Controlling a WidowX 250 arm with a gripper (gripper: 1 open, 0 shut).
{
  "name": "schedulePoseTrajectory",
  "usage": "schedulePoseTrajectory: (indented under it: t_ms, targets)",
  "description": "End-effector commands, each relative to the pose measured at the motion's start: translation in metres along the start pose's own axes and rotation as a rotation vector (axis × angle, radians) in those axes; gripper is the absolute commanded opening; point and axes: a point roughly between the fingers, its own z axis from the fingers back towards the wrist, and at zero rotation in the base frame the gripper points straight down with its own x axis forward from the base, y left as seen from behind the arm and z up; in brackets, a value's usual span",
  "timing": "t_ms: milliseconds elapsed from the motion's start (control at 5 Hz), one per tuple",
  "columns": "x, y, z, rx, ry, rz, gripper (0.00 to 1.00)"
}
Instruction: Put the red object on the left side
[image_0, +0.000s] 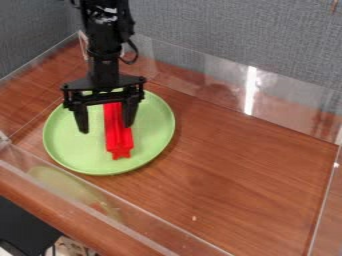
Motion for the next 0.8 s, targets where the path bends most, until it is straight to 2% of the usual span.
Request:
schedulePoseTrajectory:
  t_ms: [0, 200, 400, 600]
  targets:
    - [0.010, 0.001, 0.028, -0.050, -0.063, 0.049, 1.00]
    - [0.013, 0.001, 0.033, -0.053, -0.061, 0.080, 1.00]
    - [0.024, 0.007, 0.044, -0.077, -0.049, 0.106, 1.00]
    - [0.035, 0.008, 0.068, -0.128, -0.027, 0.127, 1.00]
